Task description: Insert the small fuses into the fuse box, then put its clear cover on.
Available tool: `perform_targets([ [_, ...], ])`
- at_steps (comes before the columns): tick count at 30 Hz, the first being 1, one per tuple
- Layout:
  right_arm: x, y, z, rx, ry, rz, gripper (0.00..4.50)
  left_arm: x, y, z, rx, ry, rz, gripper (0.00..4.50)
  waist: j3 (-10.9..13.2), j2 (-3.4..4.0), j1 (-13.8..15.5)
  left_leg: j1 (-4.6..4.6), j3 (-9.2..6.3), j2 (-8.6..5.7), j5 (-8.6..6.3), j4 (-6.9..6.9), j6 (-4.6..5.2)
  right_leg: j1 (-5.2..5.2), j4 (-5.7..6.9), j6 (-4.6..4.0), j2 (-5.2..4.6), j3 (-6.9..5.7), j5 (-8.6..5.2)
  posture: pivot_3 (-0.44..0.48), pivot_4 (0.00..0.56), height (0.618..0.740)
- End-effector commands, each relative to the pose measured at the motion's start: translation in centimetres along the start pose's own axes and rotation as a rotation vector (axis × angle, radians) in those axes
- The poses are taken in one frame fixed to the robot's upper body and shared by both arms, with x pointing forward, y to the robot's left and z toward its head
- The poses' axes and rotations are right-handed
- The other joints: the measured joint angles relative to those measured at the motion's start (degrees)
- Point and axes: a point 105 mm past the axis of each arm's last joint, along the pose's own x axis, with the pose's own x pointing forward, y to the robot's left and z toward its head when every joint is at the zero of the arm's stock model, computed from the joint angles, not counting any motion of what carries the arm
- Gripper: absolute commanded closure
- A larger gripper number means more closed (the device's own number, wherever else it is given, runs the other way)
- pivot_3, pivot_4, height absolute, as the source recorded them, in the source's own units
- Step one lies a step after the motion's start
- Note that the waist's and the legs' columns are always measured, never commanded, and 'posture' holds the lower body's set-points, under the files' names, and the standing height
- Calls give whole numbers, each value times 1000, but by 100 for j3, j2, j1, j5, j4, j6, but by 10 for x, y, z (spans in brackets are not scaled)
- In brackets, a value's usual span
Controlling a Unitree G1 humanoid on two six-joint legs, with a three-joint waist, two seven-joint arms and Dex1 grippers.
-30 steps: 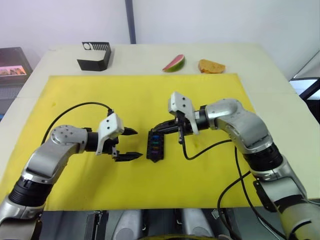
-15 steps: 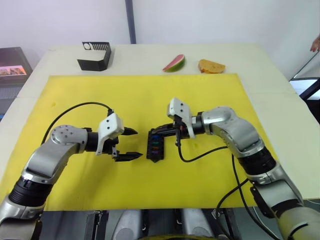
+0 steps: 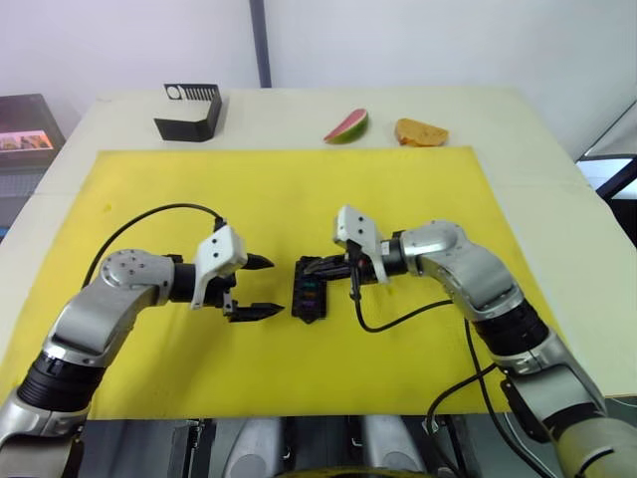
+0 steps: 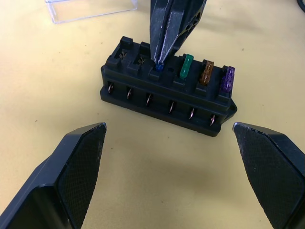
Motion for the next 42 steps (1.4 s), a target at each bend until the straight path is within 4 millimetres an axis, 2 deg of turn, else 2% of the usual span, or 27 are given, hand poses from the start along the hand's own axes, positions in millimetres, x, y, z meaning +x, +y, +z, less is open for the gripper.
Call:
perform_targets([
  [1, 2, 2, -23, 18, 78, 3, 4456, -4, 0, 9, 49, -11, 11, 0, 0, 0, 2, 0, 0, 0, 0, 0, 0, 0, 0, 0, 0, 0, 0, 0, 150, 740],
  [7, 2, -5, -33, 21, 99, -20, 4456, -3, 0, 10, 49, -13, 11, 0, -2, -2, 5, 5, 0, 0, 0, 0, 0, 8, -1, 0, 0, 0, 0, 0, 150, 740],
  [12, 3, 0, -43, 15, 134, -2, 4456, -3, 0, 10, 48, -15, 10, 0, -6, -4, 7, 10, 0, 0, -1, 0, 1, 13, -1, 0, 0, 0, 0, 0, 150, 740],
  [14, 1, 1, -35, 21, 103, 3, 4456, -3, 0, 10, 47, -15, 10, 0, -9, -5, 8, 12, -1, 0, 0, 0, 0, 14, -1, 0, 0, 0, 0, 0, 150, 740],
  [16, -4, -2, -11, 39, 14, -1, 4456, -6, 0, 13, 43, -26, 9, 0, -9, -5, 10, 12, -1, 0, 0, 0, 1, 16, -1, 0, 0, 0, 0, 0, 150, 740],
  [17, -8, -4, 5, 41, -36, -10, 4456, -7, 0, 16, 39, -41, 9, 0, -8, -5, 12, 12, -1, 0, -1, 0, 2, 16, -1, 0, 0, 0, 0, 0, 150, 740],
  [19, -15, -6, 21, 44, -84, -18, 4456, -10, 1, 22, 34, -61, 9, 0, -8, -5, 11, 8, -1, 0, -1, 0, 2, 11, -1, 0, -1, 0, 0, 0, 150, 740],
  [23, -48, -6, 57, 30, -165, -44, 4456, -30, 0, 38, 11, -110, 17, 0, -3, -4, 1, -7, -2, 0, -1, 0, 1, -7, 0, 0, -1, 1, 0, 0, 150, 740],
  [26, -65, -3, 56, 14, -136, -65, 4456, -45, -2, 42, -28, -120, 25, 0, -3, -4, -1, -7, -3, 2, -2, -3, 3, -8, -2, 0, -1, 0, 0, 0, 150, 740],
  [30, -101, -3, 24, -42, 37, -155, 4456, -81, 1, 36, -91, -74, 100, 0, -3, -3, 12, -5, -3, 2, -14, -3, 25, 0, -12, 0, -3, 0, 0, 0, 150, 740],
  [33, -145, 1, -5, 0, 161, -215, 3588, -119, 4, 20, -151, -4, 200, 0, 0, 1, 7, -7, 0, 1, -18, -2, 32, 1, -19, -1, -4, 1, -1, 0, 150, 740],
  [34, -162, 3, -15, 16, 215, -240, 3226, -135, 7, 9, -173, 37, 255, 0, 1, 4, 8, -7, 1, 1, -19, -3, 33, 1, -20, -1, -4, 1, -1, 0, 150, 740],
  [37, -196, 4, -29, 54, 281, -317, 1682, -172, 10, -20, -230, 135, 367, 0, 1, 6, -15, 2, 2, 3, -23, -8, 39, 6, -20, -2, -3, 0, -2, 0, 150, 740],
  [40, -218, 5, -38, 88, 309, -388, 103, -202, 7, -44, -268, 226, 430, 0, 1, 9, -14, 18, 4, 11, -23, -13, 38, 18, -19, -4, -2, 0, -3, 0, 150, 740],
  [42, -224, 8, -46, 112, 326, -404, 42, -211, 5, -52, -277, 254, 448, 0, 2, 10, 9, 18, 4, 12, -23, -14, 38, 19, -18, -16, -3, 0, -10, 0, 150, 740],
])
